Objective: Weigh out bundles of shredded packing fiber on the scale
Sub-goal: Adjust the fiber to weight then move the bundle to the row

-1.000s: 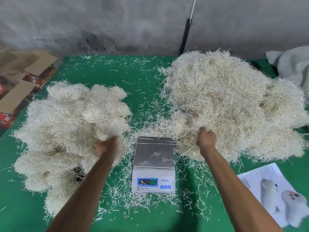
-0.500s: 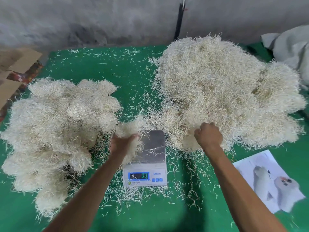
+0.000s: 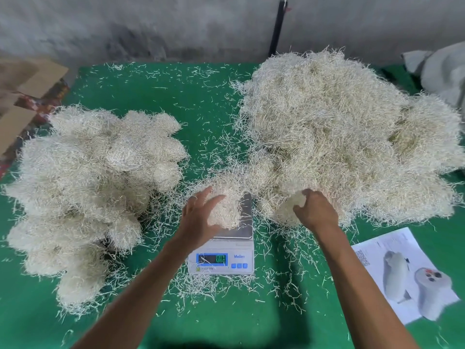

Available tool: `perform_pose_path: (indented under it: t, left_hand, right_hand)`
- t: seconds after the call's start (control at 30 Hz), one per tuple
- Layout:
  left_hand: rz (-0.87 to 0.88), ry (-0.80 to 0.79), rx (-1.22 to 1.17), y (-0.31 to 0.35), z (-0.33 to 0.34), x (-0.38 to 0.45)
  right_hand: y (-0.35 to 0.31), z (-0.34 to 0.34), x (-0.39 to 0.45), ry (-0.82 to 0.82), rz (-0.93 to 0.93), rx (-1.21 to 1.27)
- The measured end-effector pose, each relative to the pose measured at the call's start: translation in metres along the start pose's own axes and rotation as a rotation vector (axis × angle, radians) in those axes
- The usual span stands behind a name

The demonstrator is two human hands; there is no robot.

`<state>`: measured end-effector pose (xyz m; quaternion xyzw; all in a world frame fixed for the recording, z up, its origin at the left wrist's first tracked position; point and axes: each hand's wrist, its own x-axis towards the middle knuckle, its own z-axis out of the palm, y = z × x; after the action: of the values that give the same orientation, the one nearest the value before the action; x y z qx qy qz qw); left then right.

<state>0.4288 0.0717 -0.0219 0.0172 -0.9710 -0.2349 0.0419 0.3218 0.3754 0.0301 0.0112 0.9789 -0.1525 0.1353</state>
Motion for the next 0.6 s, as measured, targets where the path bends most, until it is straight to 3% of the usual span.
perform_pose_path:
  t: [0.07,0.17,0.3,0.6]
  left_hand:
    - [0.005,0.060,-0.024,-0.002,-0.013,-0.003]
    - [-0.008,0.075,-0.084,-0.004,-0.028,-0.009]
    - [-0.051,0.119,-0.099,-0.004,-0.037,-0.023]
    - [-0.093,0.174,-0.077,-0.016,-0.039,-0.053]
  right_hand:
    - [-0.005,-0.002,-0.007,0.150,0.020,0.005]
    - [-0.017,-0.001,-0.019,0.406,-0.099,0.148]
    - [-0.036,0.017,-0.028,0.263,-0.251,0.161]
    - [-0.068,0.068,-0.061,0.203,-0.193,0.379]
